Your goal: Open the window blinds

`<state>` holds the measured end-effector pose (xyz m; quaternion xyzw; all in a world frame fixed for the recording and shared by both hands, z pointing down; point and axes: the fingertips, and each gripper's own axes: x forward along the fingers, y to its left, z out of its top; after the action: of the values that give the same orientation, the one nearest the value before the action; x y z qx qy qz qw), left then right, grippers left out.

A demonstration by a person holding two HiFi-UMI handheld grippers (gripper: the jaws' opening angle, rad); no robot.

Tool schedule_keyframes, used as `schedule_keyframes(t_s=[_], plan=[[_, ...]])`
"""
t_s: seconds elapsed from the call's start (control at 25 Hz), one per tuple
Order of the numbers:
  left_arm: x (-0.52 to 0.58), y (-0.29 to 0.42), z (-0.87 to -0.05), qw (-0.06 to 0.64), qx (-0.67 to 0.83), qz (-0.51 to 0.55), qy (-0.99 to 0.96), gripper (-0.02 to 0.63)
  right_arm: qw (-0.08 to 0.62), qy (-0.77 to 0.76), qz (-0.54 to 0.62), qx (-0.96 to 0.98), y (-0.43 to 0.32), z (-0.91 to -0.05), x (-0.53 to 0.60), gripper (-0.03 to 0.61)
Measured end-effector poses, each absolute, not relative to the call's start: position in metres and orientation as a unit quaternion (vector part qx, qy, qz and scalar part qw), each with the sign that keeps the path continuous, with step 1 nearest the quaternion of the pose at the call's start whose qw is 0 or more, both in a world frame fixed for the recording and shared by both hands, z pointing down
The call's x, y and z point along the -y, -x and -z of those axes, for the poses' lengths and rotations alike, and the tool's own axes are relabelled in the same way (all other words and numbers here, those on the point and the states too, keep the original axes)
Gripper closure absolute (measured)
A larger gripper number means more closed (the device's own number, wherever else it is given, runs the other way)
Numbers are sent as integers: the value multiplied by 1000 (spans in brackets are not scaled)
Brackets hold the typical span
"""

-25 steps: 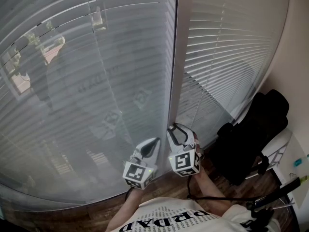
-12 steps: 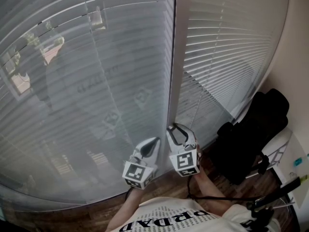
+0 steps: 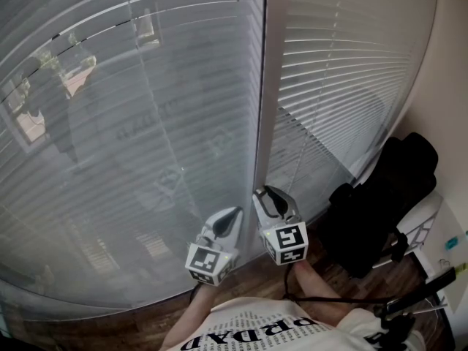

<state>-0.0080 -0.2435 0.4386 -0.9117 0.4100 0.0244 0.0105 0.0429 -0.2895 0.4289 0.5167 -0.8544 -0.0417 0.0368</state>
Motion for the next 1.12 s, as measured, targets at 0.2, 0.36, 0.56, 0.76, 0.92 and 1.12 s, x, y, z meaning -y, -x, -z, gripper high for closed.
schedule_keyframes(t_s=[0.2, 0.36, 0.56, 0.76, 0.92, 1.12], plan=[[242, 9, -437, 12, -408, -26, 912, 620, 0, -519, -2, 855, -45, -429, 291, 445], [240, 11, -436, 14, -410, -25, 912, 620, -33, -516, -53, 855, -47, -430, 291, 445], [239, 13, -437, 13, -408, -25, 912, 620, -43, -518, -68, 852, -47, -430, 293, 445], [236, 13, -438, 11, -406, -20, 914, 620, -23, -517, -44, 855, -46, -430, 292, 443], [233, 15, -437, 12, -406, -21, 913, 620, 58, -511, 60, 855, -44, -423, 286, 434], [234, 18, -439, 10, -411, -21, 911, 620, 159, -497, 167, 837, -34, -425, 283, 417]])
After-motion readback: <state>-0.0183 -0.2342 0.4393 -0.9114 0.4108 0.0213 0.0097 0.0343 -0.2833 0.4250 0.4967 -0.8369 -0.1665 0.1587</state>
